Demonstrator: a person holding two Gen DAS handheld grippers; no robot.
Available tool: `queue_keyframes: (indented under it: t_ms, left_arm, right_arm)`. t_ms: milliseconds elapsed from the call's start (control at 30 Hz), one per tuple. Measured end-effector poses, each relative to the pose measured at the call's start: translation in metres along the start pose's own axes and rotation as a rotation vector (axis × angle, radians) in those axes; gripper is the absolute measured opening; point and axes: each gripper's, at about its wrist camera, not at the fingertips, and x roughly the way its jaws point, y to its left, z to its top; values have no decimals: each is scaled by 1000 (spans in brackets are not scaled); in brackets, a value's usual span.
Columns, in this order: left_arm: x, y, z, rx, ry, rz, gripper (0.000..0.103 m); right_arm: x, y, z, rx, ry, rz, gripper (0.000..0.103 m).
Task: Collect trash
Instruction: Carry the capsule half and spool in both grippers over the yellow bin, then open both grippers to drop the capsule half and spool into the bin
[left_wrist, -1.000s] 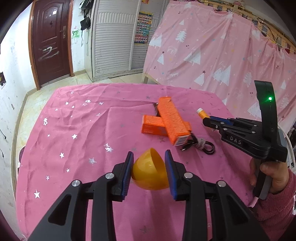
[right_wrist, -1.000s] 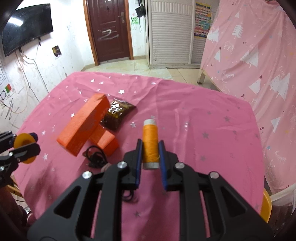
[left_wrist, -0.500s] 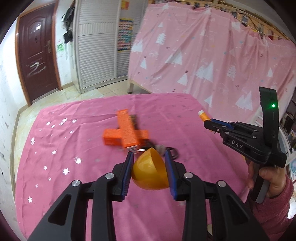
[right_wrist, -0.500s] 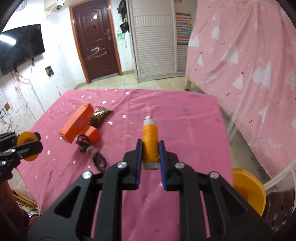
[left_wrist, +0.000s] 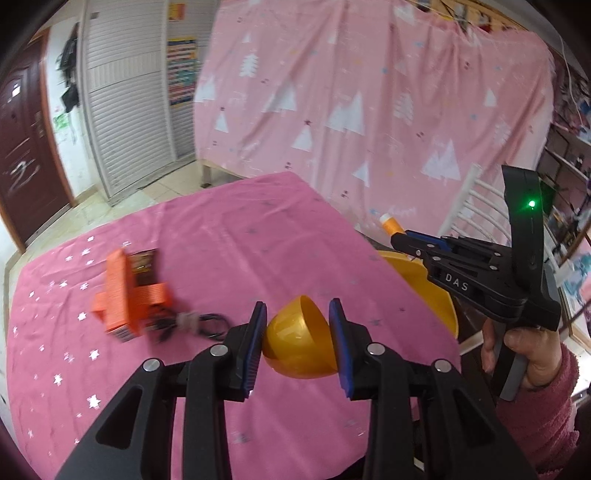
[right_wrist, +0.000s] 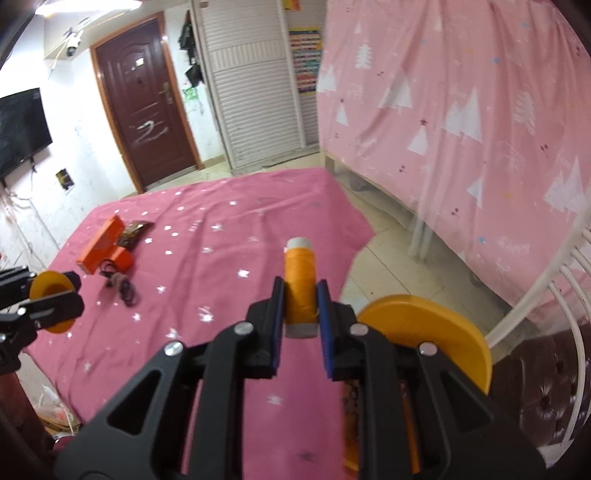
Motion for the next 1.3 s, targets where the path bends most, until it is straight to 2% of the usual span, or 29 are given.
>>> queue_keyframes:
  t_ms: [400, 567, 700, 933, 1000, 1033, 1067, 1100, 1167, 1300]
  left_arm:
    - [39, -56, 21, 93, 71, -56, 28]
    - [55, -85, 38, 126, 88, -103, 28]
    - [76, -104, 57, 104, 112, -156, 28]
    - [126, -117, 78, -5, 201, -222, 29]
    - [134, -121, 78, -11, 215, -217, 30]
    - [136, -123, 78, -15, 219, -214, 32]
    - [139, -124, 79, -18, 224, -221, 41]
    - [141, -124, 79, -26, 226, -224, 51]
    - [142, -124, 80, -37, 219, -224, 61]
    - [139, -122, 80, -41, 206, -213, 64]
  right_arm:
    - [-2, -49, -18, 63, 22, -50, 17]
    - [2, -72, -30, 104, 51, -58, 17]
    - [7, -86, -37, 142, 72, -51, 17]
    - [11, -101, -45, 174, 98, -52, 17]
    - [11, -106, -46, 196, 100, -61, 26]
    - [10, -110, -46, 210, 97, -66, 44]
    - [9, -111, -47, 217, 93, -73, 56]
    - [7, -112, -47, 221, 88, -77, 56]
    - [5, -114, -47, 225, 81, -78, 56]
    - [4, -113, -47, 224, 74, -72, 56]
